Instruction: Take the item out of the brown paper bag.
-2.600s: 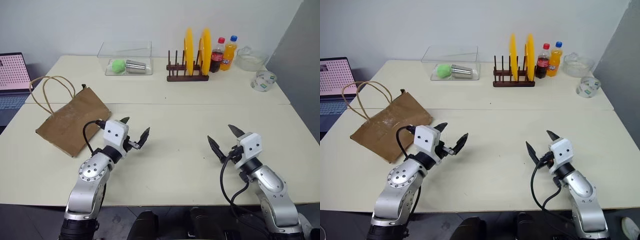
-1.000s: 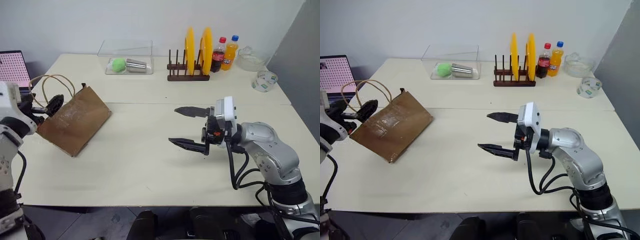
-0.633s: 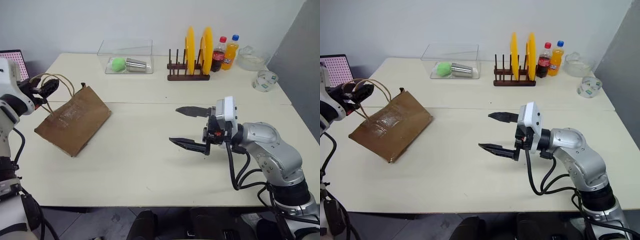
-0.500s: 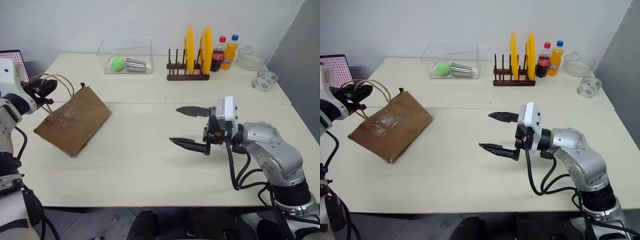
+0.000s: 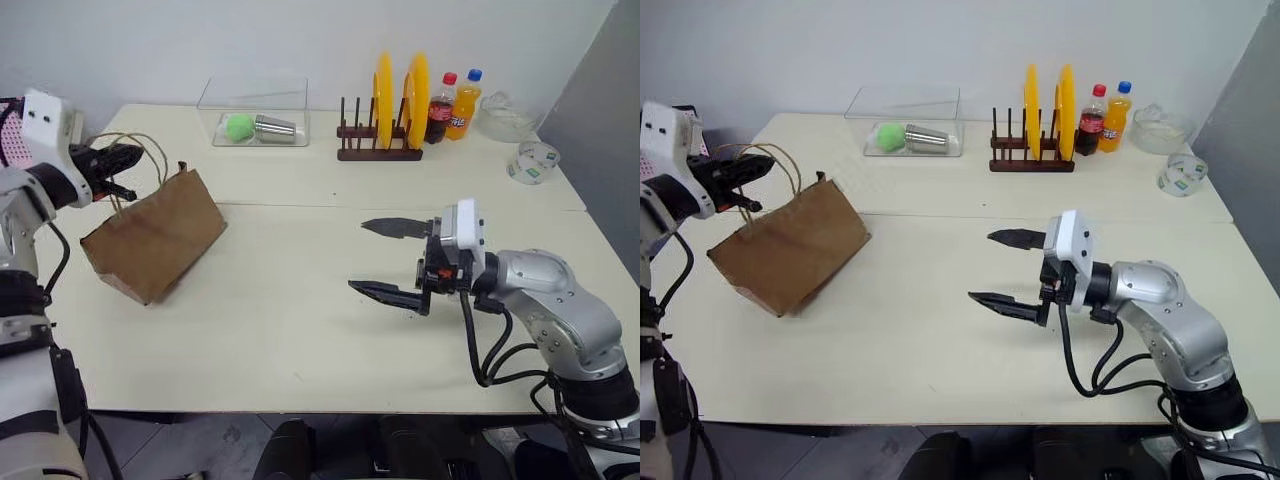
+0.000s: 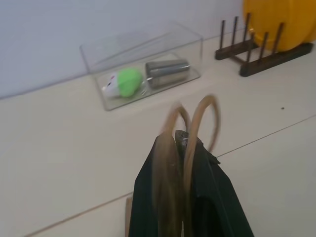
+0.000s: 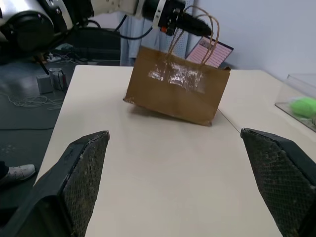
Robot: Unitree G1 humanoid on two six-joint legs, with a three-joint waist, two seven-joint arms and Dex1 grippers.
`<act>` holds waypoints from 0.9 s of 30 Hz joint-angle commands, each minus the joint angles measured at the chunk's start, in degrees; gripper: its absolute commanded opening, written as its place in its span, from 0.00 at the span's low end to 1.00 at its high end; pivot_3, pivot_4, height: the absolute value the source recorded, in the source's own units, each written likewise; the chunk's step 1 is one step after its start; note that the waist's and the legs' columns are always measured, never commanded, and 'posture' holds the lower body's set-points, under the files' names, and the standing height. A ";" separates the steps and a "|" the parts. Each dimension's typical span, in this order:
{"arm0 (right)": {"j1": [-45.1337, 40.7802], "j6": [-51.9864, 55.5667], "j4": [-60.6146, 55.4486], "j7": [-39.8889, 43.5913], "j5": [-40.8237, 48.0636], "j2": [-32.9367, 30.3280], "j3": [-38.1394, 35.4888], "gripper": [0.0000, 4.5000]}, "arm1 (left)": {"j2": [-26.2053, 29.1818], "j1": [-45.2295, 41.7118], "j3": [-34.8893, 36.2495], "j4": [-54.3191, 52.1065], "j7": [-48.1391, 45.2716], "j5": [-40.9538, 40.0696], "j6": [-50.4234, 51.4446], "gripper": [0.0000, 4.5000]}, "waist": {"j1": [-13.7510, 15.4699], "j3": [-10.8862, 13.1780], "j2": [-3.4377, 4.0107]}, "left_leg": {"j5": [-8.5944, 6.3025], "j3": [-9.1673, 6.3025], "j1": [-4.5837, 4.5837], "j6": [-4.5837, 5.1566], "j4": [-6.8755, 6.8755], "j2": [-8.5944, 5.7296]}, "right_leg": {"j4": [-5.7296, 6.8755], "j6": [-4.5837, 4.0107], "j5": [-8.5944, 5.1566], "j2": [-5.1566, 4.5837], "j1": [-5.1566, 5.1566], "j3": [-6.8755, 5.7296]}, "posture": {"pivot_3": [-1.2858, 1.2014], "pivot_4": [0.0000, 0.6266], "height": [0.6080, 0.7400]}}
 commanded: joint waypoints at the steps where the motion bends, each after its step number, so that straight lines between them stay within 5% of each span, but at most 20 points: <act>1: 1.30 0.79 -3.71 -0.73 2.02 -1.18 -2.85 1.00 | 0.68 -5.75 -1.70 1.27 -4.74 1.11 -3.34 0.01 | -0.09 0.01 -0.01 | 0.00 -0.01 -0.01 0.00 0.00 0.00 | 0.01 0.00 0.00 0.01 -0.01 -0.01 | 0.52 0.24 1.00; 13: 9.23 4.52 -11.40 -11.05 1.29 -1.94 -7.97 1.00 | -10.74 -26.03 -10.07 20.23 -15.59 7.73 -15.43 0.01 | -0.09 0.12 -0.20 | 0.00 0.00 -0.14 0.01 0.08 -0.05 | 0.06 0.25 -0.13 0.01 -0.09 -0.01 | 0.52 0.24 1.00; 27: 17.29 10.56 -20.45 -20.37 3.28 -2.39 -13.41 1.00 | -28.28 -39.28 -9.33 38.08 -15.39 12.74 -27.07 0.01 | -0.19 0.30 -0.44 | 0.00 0.03 -0.18 0.03 0.09 -0.07 | 0.09 0.32 -0.13 0.02 -0.11 0.01 | 0.52 0.24 1.00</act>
